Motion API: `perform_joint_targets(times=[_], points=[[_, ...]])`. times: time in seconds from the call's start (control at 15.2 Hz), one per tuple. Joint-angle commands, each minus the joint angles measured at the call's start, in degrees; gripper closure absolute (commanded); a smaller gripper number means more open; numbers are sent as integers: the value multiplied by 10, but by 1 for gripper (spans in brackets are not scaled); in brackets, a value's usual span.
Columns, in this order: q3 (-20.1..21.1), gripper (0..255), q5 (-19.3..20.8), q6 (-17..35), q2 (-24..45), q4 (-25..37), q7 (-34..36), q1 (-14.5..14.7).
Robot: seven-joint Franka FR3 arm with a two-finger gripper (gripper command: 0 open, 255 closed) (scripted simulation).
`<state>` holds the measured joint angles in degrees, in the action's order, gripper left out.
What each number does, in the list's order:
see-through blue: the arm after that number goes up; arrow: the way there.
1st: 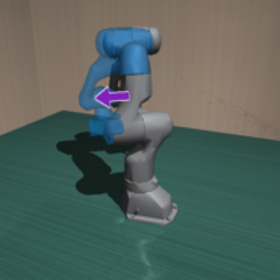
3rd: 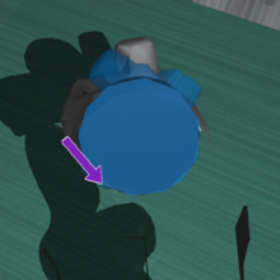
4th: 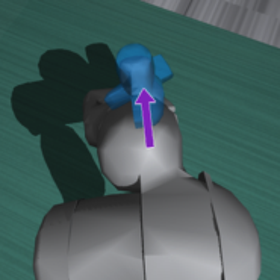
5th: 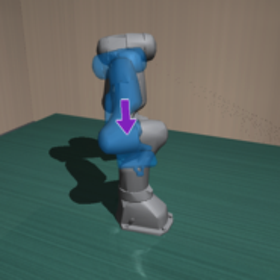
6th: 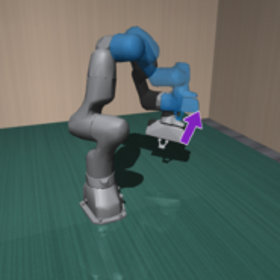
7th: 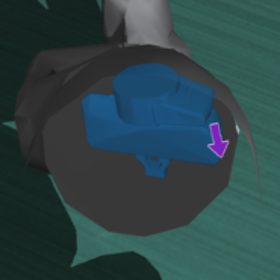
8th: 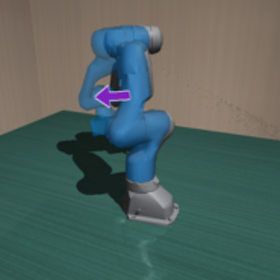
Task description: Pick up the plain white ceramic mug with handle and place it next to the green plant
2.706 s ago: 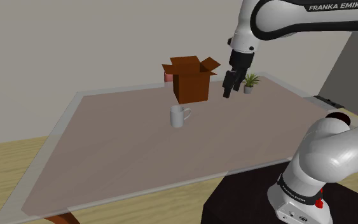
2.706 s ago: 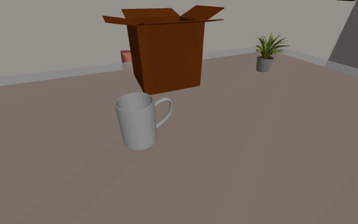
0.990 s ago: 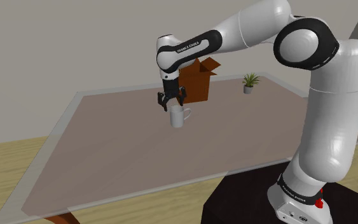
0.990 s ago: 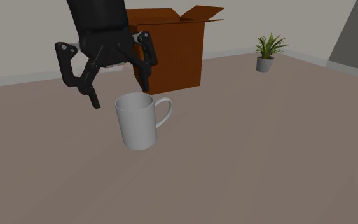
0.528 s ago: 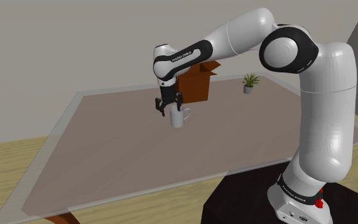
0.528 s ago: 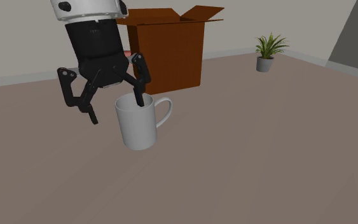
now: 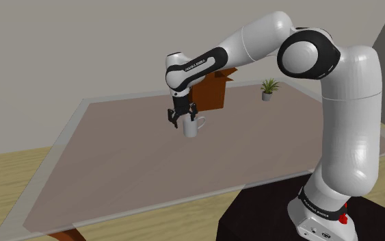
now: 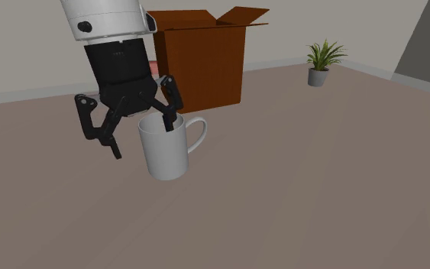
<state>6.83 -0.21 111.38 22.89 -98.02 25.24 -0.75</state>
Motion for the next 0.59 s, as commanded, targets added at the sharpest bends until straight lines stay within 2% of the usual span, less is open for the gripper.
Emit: perform_joint_targets(times=[0.0, 0.07, 0.13, 0.53], points=[[0, 0, 0, 0, 0, 0, 0, 0], [0, 0, 0, 0, 0, 0, 0, 0], [0, 255, 0, 0, 0, 0, 0, 0], [0, 255, 0, 0, 0, 0, 0, 0]])
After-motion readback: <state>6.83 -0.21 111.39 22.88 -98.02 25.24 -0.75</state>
